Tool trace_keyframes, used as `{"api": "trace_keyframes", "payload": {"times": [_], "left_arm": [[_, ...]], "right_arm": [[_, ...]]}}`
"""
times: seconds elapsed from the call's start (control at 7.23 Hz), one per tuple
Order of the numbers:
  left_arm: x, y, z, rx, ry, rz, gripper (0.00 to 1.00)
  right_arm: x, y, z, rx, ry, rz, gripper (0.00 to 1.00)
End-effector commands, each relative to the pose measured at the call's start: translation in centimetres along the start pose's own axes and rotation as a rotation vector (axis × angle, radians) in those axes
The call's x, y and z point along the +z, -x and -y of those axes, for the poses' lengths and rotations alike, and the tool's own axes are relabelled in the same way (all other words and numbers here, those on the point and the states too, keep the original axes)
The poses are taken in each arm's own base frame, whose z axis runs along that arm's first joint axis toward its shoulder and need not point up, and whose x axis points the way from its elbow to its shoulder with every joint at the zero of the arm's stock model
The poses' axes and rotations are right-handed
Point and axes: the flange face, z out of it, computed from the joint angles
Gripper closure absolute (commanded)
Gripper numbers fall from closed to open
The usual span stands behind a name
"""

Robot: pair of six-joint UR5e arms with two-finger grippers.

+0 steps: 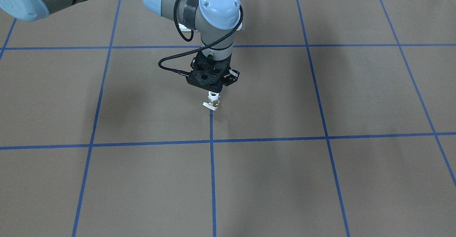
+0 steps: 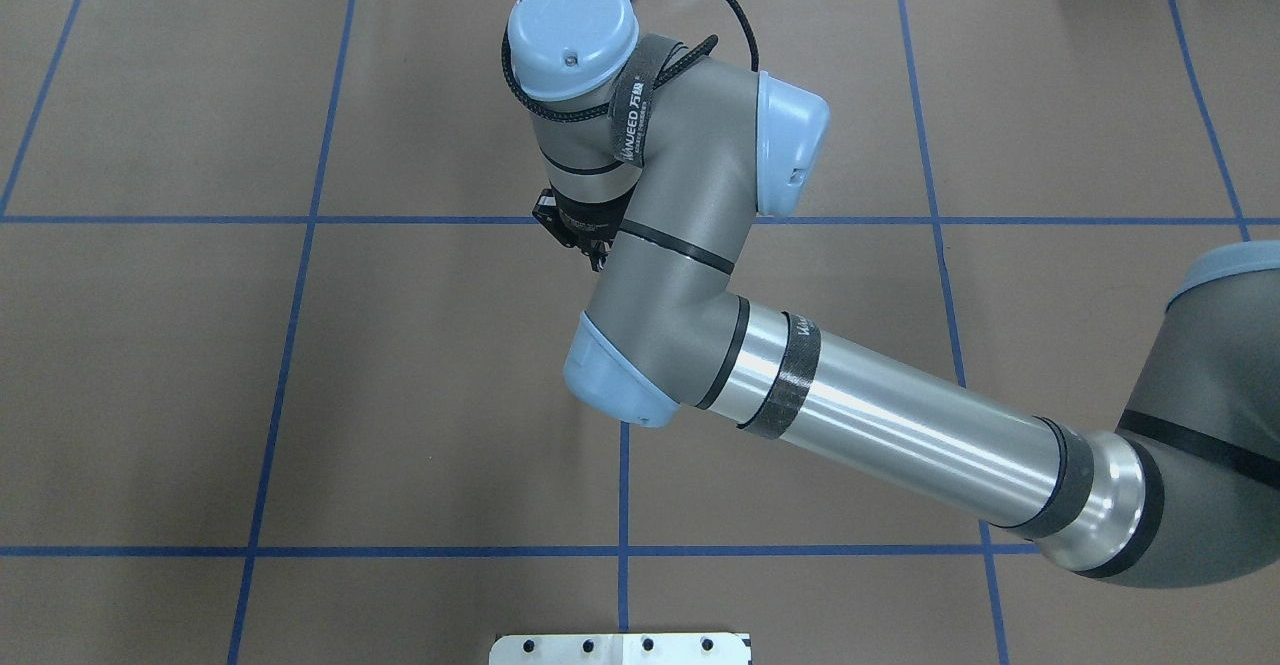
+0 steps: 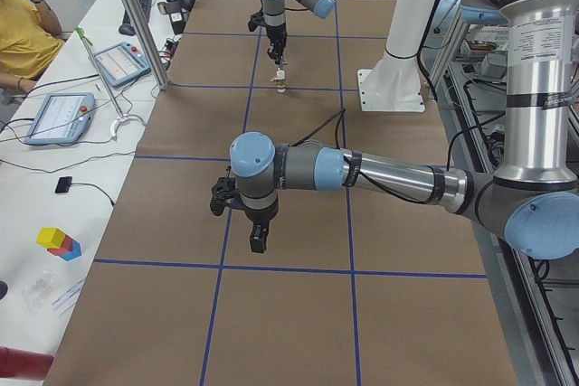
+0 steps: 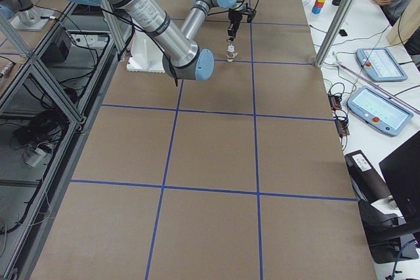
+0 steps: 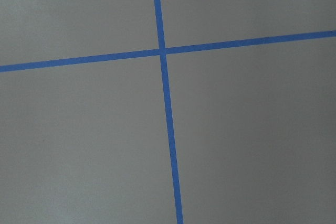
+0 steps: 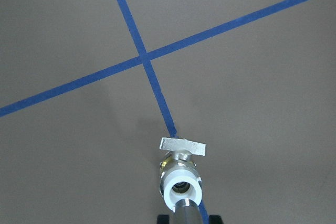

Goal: Assemble PPR valve and pipe with both arms
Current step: 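Carry the pipe fitting with the right gripper above the standing valve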

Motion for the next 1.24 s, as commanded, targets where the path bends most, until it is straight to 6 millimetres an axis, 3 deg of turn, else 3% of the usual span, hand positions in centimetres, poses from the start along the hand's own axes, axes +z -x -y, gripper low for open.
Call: {"api": "trace_keyframes", "payload": {"times": [0.0, 1.11], "left_arm": [[-0.2, -0.1, 0.0, 0.001, -0.003, 0.0, 0.0], [-0.2, -0.2, 0.0, 0.002, -0.005, 0.0, 0.0]], "right_arm": [[0.4, 0.1, 0.2, -0.014, -0.013, 0.035, 1.0], [1.8, -0.4, -0.1, -0.017, -0.005, 0.017, 1.0]]}}
